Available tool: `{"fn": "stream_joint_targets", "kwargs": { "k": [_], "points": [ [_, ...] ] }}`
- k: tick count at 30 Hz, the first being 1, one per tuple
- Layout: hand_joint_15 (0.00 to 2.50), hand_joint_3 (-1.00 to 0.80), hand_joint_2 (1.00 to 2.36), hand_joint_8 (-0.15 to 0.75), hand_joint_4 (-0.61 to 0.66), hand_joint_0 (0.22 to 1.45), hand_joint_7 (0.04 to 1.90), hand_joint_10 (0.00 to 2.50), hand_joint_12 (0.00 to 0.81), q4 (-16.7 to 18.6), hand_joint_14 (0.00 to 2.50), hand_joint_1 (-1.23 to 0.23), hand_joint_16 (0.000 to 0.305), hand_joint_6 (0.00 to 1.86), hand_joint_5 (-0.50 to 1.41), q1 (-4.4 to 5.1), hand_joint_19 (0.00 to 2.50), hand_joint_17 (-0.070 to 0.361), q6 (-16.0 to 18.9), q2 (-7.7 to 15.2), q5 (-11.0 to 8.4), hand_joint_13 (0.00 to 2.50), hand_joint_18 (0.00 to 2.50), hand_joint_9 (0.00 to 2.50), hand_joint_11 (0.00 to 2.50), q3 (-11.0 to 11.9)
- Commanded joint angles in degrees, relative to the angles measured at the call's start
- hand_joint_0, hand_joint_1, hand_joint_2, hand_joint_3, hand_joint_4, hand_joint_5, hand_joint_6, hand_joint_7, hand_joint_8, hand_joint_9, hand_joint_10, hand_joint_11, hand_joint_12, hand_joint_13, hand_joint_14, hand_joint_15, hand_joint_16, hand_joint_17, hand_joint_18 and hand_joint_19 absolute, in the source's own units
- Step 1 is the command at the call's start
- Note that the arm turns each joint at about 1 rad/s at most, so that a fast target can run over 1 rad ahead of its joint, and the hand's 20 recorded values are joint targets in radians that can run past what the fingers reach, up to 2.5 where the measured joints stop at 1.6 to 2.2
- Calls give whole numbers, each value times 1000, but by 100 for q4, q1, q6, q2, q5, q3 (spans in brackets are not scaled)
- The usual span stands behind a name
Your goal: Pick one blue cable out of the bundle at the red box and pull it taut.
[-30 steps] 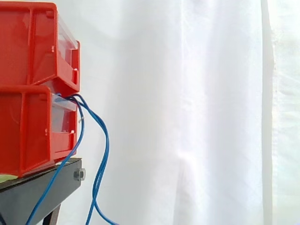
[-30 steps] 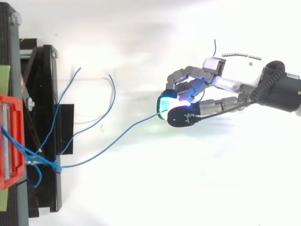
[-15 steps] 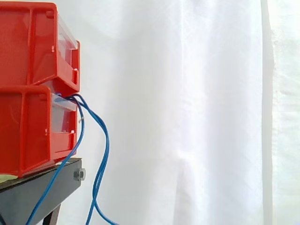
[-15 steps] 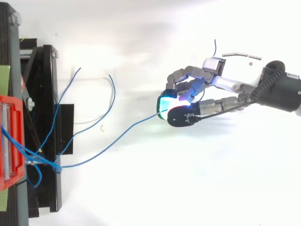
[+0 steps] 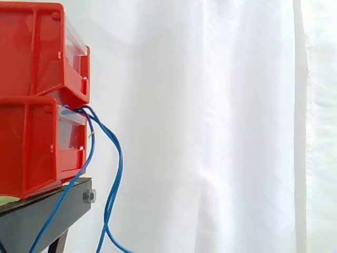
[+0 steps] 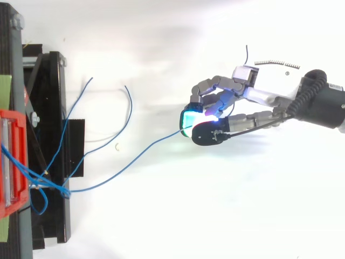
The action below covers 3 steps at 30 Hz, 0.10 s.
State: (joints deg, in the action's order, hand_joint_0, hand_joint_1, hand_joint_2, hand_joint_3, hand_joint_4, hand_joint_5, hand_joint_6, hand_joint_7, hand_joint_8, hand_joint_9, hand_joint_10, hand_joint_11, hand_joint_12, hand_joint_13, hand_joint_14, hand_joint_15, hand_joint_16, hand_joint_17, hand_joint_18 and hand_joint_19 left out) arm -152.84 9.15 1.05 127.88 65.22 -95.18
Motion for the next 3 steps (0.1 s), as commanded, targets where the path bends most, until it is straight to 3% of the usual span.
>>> {"fn": "stream_joint_targets", "kwargs": {
  "k": [1, 3],
  "points": [
    [229, 71, 1028, 358, 171, 619, 1113, 20, 376, 0, 9, -687, 55, 858, -163, -1, 289, 124, 0, 0, 0, 431, 421, 927, 873, 0],
    [229, 76, 1028, 360, 173, 618, 1122, 21, 376, 0, 9, -687, 55, 857, -163, -1, 288, 124, 0, 0, 0, 430, 420, 927, 871, 0]
  ]
}}
